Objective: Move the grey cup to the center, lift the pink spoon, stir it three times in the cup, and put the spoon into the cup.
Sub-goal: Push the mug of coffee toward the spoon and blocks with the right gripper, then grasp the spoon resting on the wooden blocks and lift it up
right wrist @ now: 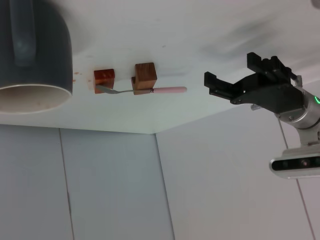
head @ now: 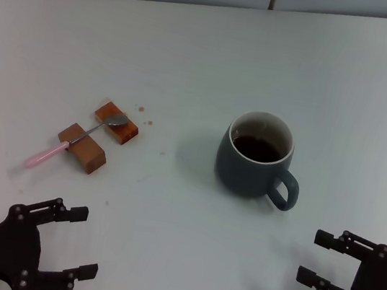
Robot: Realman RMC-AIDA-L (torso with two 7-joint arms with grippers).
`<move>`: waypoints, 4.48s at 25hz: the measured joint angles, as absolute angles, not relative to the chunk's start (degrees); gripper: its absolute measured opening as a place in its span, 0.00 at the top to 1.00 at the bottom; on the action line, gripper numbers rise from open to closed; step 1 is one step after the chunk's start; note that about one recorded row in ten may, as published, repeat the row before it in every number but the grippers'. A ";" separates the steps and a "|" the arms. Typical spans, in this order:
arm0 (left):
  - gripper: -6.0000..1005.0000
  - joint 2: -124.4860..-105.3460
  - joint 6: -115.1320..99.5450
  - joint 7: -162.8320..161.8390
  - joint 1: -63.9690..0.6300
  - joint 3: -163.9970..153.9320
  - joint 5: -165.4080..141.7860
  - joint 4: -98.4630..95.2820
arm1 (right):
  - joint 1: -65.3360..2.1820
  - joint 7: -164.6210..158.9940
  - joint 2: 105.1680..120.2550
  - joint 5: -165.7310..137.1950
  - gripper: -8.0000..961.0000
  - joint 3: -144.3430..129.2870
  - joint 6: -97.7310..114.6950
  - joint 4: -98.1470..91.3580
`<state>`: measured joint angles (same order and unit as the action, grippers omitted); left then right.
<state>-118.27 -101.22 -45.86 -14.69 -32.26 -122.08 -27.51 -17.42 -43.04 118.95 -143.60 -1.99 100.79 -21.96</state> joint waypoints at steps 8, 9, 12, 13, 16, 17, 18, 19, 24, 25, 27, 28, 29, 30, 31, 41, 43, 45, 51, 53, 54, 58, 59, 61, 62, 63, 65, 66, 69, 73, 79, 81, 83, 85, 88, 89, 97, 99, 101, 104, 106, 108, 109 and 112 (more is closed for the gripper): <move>0.16 -118.14 -101.34 -45.59 -14.50 -31.86 -122.08 -27.51 | -17.40 -42.97 118.91 -143.60 0.29 -2.25 100.88 -21.97; 0.16 -118.14 -101.34 -45.59 -14.50 -31.86 -122.08 -27.51 | -17.40 -42.97 118.91 -143.60 0.29 -2.25 100.88 -21.97; 0.16 -118.12 -101.34 -45.63 -14.50 -31.93 -122.08 -27.54 | -17.44 -43.03 118.91 -143.59 0.29 -2.27 100.89 -21.98; 0.16 -118.12 -101.36 -45.62 -14.50 -31.98 -122.08 -27.57 | -17.45 -43.05 118.91 -143.55 0.29 -2.29 100.78 -21.95; 0.16 -118.12 -101.49 -45.43 -14.50 -31.89 -121.98 -27.59 | -17.44 -43.04 118.91 -143.53 0.29 -2.28 100.65 -21.82; 0.16 -118.12 -101.49 -45.43 -14.50 -31.89 -121.98 -27.59 | -17.39 -42.92 118.93 -143.53 0.29 -2.29 100.62 -21.67; 0.16 -118.12 -101.51 -45.41 -14.50 -31.86 -121.88 -27.60 | -17.29 -42.20 119.01 -143.46 0.29 -2.14 100.59 -21.28; 0.16 -118.12 -101.51 -45.41 -14.50 -31.86 -121.88 -27.60 | -17.29 -42.20 119.01 -143.46 0.29 -2.14 100.59 -21.28; 0.16 -118.16 -101.52 -45.39 -14.68 -31.83 -121.81 -27.60 | -17.25 -41.55 119.06 -143.12 0.39 -1.60 100.35 -20.57; 0.16 -118.17 -101.56 -45.39 -14.78 -31.80 -121.80 -27.60 | -17.32 -41.55 119.07 -143.11 0.41 -1.59 100.34 -20.57; 0.16 -118.18 -101.59 -45.38 -14.82 -31.78 -121.79 -27.60 | -17.33 -41.54 119.08 -143.10 0.46 -1.59 100.33 -20.56; 0.16 -118.19 -101.60 -45.37 -14.85 -31.74 -121.77 -27.60 | -17.34 -41.53 119.09 -143.08 0.49 -1.58 100.31 -20.56; 0.16 -118.19 -101.60 -45.37 -14.85 -31.72 -121.77 -27.60 | -17.35 -41.52 119.09 -143.08 0.51 -1.58 100.26 -20.56; 0.16 -118.19 -101.60 -45.37 -14.85 -31.72 -121.77 -27.60 | -17.35 -41.52 119.09 -143.08 0.55 -1.58 100.26 -20.56; 0.16 -118.20 -101.61 -45.36 -14.90 -31.72 -121.75 -27.60 | -17.35 -41.50 119.09 -143.08 0.58 -1.58 100.20 -20.56; 0.16 -118.21 -101.61 -45.35 -15.03 -31.72 -121.63 -27.60 | -17.23 -39.22 119.09 -142.03 0.97 -1.54 99.83 -19.46; 0.16 -118.21 -101.61 -45.35 -15.03 -31.72 -121.63 -27.60 | -16.10 -35.40 119.06 -137.09 0.98 -1.45 100.13 -18.39; 0.16 -118.22 -101.61 -45.35 -15.03 -31.73 -121.60 -27.60 | -14.67 -30.58 119.08 -130.62 0.98 -1.16 100.06 -16.45; 0.16 -118.22 -101.60 -45.35 -15.02 -31.11 -121.49 -27.61 | -13.39 -20.20 119.24 -114.15 0.98 1.37 95.10 -11.27; 0.16 -118.21 -101.60 -45.32 -15.18 -30.89 -121.26 -27.62 | -15.41 -17.51 119.27 -112.20 0.98 1.22 89.58 -10.38; 0.16 -118.21 -101.60 -45.32 -15.18 -30.89 -121.26 -27.62 | -15.41 -17.51 119.27 -112.20 0.98 1.22 89.58 -10.38; 0.16 -118.24 -101.60 -45.28 -15.56 -30.89 -120.77 -27.62 | -20.42 -11.25 119.24 -112.54 0.98 -1.22 78.72 -8.10; 0.16 -118.24 -101.60 -45.28 -15.56 -30.89 -120.77 -27.62 | -20.42 -11.25 119.24 -112.54 0.98 -1.22 78.72 -8.10; 0.16 -118.24 -101.60 -45.28 -15.56 -30.89 -120.77 -27.62 | -22.05 -9.44 119.24 -112.55 0.98 -2.90 75.20 -7.15; 0.16 -118.22 -101.61 -45.28 -15.86 -30.65 -120.61 -27.73 | -22.72 -8.34 119.25 -112.55 0.98 -3.31 74.00 -6.43; 0.16 -118.20 -101.63 -45.28 -15.90 -30.33 -120.51 -27.83 | -24.20 -5.75 119.26 -112.54 0.98 -3.70 71.80 -4.59; 0.16 -118.19 -101.66 -45.28 -15.92 -30.11 -120.10 -27.96 | -25.40 -3.94 119.27 -112.56 0.98 -3.72 70.08 -3.13; 0.16 -118.18 -101.66 -45.28 -15.92 -30.11 -120.09 -27.98 | -25.40 -3.94 119.27 -112.56 0.98 -3.72 70.08 -3.13; 0.16 -118.13 -101.67 -45.26 -15.92 -30.09 -119.96 -28.08 | -27.10 -3.51 119.27 -113.57 0.98 -3.73 68.72 -1.83; 0.16 -118.07 -101.81 -45.26 -15.96 -30.06 -119.41 -28.18 | -29.13 -2.86 119.30 -114.58 0.98 -3.77 67.57 0.63; 0.16 -118.02 -102.08 -45.74 -16.30 -30.06 -119.26 -28.33 | -30.40 -1.54 119.35 -115.03 0.98 -3.78 66.60 3.37; 0.16 -118.02 -102.18 -45.80 -16.39 -30.06 -119.26 -28.41 | -31.06 -1.41 119.36 -115.31 0.98 -3.78 65.75 4.12; 0.16 -118.03 -102.32 -45.83 -16.43 -30.06 -119.26 -28.76 | -32.25 -1.40 119.39 -116.19 0.98 -3.78 64.70 4.99; 0.16 -118.03 -102.36 -45.85 -16.44 -30.05 -119.26 -28.79 | -32.78 -1.39 119.42 -116.57 0.98 -3.78 64.24 5.39; 0.16 -118.04 -102.45 -45.92 -16.44 -30.06 -119.26 -28.80 | -34.76 -1.38 119.44 -117.06 0.98 -3.78 61.76 7.08; 0.16 -118.04 -102.46 -45.92 -16.44 -30.06 -119.26 -28.81 | -34.76 -1.38 119.44 -117.06 0.98 -3.78 61.76 7.08; 0.16 -118.11 -102.57 -45.92 -16.42 -30.05 -119.25 -28.77 | -38.17 -1.35 119.53 -118.43 0.98 -3.78 58.14 10.22; 0.16 -118.13 -102.57 -45.80 -16.44 -30.06 -119.17 -28.60 | -38.56 -1.34 119.53 -118.88 0.98 -3.78 57.68 10.48; 0.16 -118.13 -102.58 -45.69 -16.44 -30.06 -118.99 -28.46 | -38.55 -1.34 119.53 -119.11 0.98 -3.73 57.62 10.46; 0.16 -118.14 -102.58 -45.54 -16.42 -30.05 -118.82 -28.43 | -36.39 -1.89 119.42 -118.41 0.98 -1.81 60.32 9.79; 0.16 -118.20 -102.58 -45.48 -16.38 -30.06 -118.76 -28.39 | -34.20 -2.60 119.28 -117.82 0.98 1.01 63.76 8.76; 0.16 -118.19 -102.59 -45.48 -16.35 -30.06 -118.76 -28.38 | -30.76 -6.10 119.05 -117.45 0.98 4.70 71.31 6.47; 0.16 -118.20 -102.65 -45.48 -16.32 -30.06 -118.73 -28.35 | -30.76 -6.10 119.05 -117.45 0.98 4.70 71.31 6.47; 0.16 -118.21 -102.89 -45.41 -16.26 -30.06 -118.42 -28.31 | -26.67 -16.46 118.86 -117.47 0.98 5.78 85.40 0.95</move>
